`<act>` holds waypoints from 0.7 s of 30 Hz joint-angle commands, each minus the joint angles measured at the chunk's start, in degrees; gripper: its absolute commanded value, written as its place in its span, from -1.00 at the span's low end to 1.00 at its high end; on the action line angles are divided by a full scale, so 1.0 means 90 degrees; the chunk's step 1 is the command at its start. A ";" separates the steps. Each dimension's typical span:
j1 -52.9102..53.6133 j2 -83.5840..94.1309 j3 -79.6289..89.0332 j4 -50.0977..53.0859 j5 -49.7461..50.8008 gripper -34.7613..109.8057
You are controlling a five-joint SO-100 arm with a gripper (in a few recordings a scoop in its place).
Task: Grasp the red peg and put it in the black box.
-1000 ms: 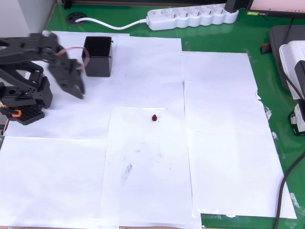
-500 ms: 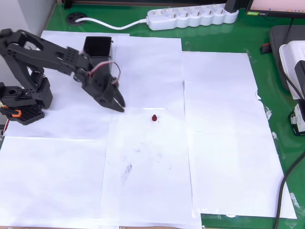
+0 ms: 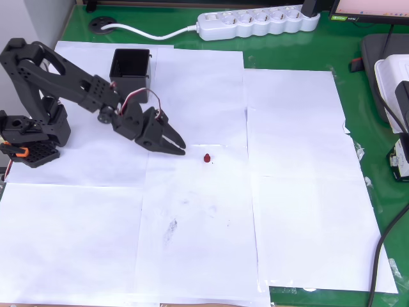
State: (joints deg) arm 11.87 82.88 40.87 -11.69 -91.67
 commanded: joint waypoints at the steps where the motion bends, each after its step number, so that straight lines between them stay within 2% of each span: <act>1: 0.0137 0.0352 0.0098 -0.0742 -0.0156 -0.52; 7: 0.0234 0.1055 0.0020 -0.1631 -0.0322 -0.50; 12: 0.0215 0.1436 -0.0059 -0.2383 -0.0244 -0.32; 21: -0.0029 0.1797 -0.0059 -0.3213 0.0020 -0.21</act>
State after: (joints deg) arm 11.07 98.44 38.85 -37.79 -91.41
